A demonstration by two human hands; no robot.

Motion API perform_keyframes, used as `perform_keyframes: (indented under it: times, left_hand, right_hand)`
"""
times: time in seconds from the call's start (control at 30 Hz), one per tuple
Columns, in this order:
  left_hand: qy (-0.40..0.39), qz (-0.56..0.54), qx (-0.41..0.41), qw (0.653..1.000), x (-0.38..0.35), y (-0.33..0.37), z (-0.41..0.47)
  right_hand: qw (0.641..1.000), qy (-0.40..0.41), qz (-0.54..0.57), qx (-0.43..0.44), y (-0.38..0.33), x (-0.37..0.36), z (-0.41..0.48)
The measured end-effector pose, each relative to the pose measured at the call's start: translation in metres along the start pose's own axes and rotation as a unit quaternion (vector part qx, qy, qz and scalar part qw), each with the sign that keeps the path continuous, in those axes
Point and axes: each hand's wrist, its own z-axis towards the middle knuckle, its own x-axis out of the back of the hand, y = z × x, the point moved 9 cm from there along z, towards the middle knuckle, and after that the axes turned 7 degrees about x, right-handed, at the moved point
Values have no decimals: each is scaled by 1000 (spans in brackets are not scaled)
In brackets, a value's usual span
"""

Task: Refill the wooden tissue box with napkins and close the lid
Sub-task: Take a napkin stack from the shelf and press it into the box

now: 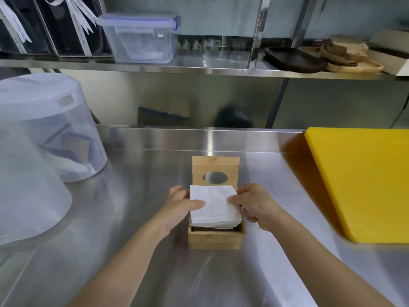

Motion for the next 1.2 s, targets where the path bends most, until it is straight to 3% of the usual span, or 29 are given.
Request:
perform_keyframes:
  times: [0.27, 0.4, 0.7, 0.8, 0.93, 1.2]
  left_hand:
    - [-25, 151, 0, 988, 1, 9, 11]
    - [-93, 96, 15, 991, -10, 10, 11]
    - [-14, 112, -52, 992, -9, 12, 8]
    - [0, 300, -52, 953, -10, 18, 15]
    - [-13, 428, -51, 902, -19, 31, 16]
    - [7, 491, -63, 869, -30, 23, 26]
  right_hand:
    - [1000, 21, -14, 11, -3, 4, 2]
    - [999, 46, -17, 12, -2, 5, 0]
    - [994, 72, -74, 35, 1, 8, -4]
    - [986, 49, -150, 49, -7, 4, -3]
    - [974, 4, -222, 40, -10, -7, -1]
    - [931, -13, -361, 54, -7, -23, 1]
